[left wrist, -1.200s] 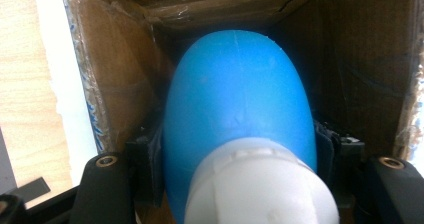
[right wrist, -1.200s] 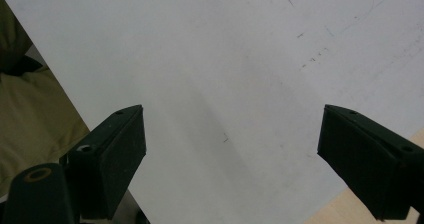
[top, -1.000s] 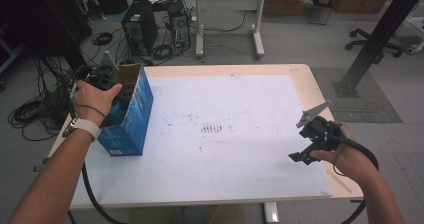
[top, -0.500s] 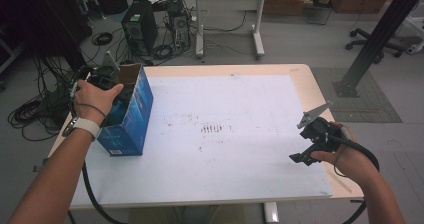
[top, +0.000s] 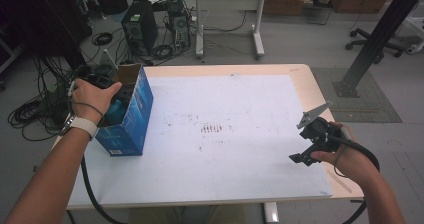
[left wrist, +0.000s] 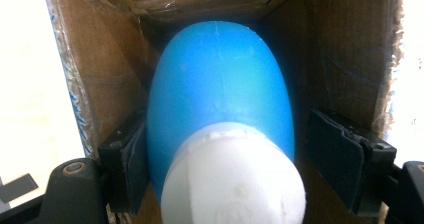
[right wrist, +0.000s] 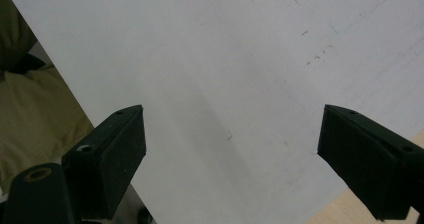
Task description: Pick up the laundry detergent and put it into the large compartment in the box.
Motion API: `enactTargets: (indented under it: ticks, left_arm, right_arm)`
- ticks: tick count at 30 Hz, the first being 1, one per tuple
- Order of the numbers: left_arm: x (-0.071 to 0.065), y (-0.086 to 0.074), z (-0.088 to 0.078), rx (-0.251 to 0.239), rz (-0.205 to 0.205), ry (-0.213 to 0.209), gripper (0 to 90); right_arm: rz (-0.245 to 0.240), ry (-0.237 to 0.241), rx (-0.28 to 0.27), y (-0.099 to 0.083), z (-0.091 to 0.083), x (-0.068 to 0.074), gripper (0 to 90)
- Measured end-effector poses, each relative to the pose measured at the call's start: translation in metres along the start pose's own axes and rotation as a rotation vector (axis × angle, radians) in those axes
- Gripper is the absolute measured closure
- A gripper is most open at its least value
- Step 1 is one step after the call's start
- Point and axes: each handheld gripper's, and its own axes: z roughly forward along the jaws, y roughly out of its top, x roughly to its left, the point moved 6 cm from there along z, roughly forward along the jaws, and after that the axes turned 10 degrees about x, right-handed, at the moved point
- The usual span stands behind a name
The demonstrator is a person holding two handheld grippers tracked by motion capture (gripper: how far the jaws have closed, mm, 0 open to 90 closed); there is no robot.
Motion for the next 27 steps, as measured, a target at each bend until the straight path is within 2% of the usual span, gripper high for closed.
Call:
enactTargets:
  ticks: [13,17,18,27]
  left_arm:
    - [-0.002,-0.002,-0.008,-0.015,0.001,-0.022,20.4]
    - [-0.001,-0.003,-0.012,-0.02,0.004,-0.013,18.6]
    - [-0.002,-0.003,-0.012,-0.022,0.0,-0.012,15.6]
    - [-0.003,-0.005,-0.019,-0.037,0.005,-0.01,13.9]
  right_arm:
    - [-0.003,-0.004,-0.001,0.001,-0.002,0.002,11.9]
    - [-0.004,-0.005,0.0,0.001,-0.003,0.003,11.9]
    - [-0.004,-0.004,0.0,0.001,-0.003,0.003,12.0]
    - [-0.006,-0.005,-0.002,0.002,-0.004,0.005,12.0]
